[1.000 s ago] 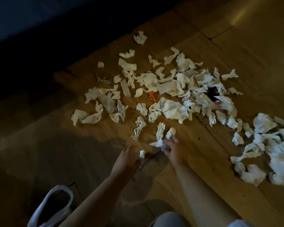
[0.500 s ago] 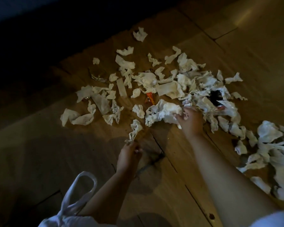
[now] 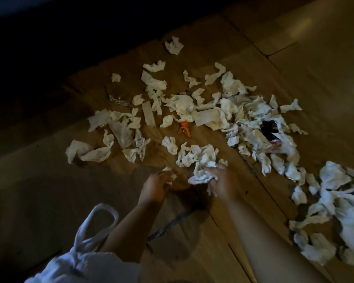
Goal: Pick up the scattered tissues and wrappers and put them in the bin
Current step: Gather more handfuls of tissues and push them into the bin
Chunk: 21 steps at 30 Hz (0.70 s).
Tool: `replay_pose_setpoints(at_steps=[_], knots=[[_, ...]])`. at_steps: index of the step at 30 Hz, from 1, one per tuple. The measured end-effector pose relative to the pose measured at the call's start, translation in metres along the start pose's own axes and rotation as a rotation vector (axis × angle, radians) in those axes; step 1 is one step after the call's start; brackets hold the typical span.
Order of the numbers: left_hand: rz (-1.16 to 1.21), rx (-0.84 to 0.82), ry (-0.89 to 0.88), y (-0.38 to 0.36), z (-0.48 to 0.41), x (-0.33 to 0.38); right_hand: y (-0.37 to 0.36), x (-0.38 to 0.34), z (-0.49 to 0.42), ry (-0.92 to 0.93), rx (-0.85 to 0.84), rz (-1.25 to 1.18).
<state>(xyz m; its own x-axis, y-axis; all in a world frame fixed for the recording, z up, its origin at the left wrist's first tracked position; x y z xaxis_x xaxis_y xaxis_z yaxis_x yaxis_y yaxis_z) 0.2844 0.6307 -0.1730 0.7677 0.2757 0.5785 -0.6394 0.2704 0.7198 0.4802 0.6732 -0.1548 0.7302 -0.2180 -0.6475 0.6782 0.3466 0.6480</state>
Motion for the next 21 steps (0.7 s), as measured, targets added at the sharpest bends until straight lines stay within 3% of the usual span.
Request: replay_pose_setpoints(at_steps=[4, 7, 10, 14, 17, 21], knots=[[0.032, -0.005, -0.015, -0.005, -0.001, 0.0, 0.041, -0.013, -0.009, 0.116, 0.348, -0.063], [0.029, -0.007, 0.014, -0.004, -0.009, 0.003, 0.075, -0.008, -0.038, -0.033, 0.462, 0.226], [-0.001, 0.007, 0.015, -0.002, -0.014, 0.008, 0.099, 0.014, -0.068, -0.153, 0.414, 0.432], [0.057, 0.054, 0.088, -0.002, -0.016, 0.005, 0.107, 0.058, -0.089, -0.34, 0.2, 0.216], [0.064, 0.04, 0.045, -0.007, -0.015, 0.003, 0.087, 0.063, -0.09, -0.29, 0.066, 0.006], [0.09, 0.003, 0.081, -0.008, -0.014, 0.001, 0.058, 0.041, -0.073, -0.247, 0.096, 0.094]])
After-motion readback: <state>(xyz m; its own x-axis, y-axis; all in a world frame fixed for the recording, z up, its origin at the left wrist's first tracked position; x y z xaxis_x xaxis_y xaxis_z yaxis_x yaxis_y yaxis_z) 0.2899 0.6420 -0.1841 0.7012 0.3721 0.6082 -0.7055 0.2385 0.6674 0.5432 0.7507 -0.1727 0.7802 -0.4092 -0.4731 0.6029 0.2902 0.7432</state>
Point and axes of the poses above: each hand's wrist, its own z-axis away from the middle knuckle, its own y-axis out of the back of the hand, x = y × z, the point moved 5 cm from there along -z, towards the middle knuckle, and after that the axes turned 6 degrees about -z, right-handed, at the moved point
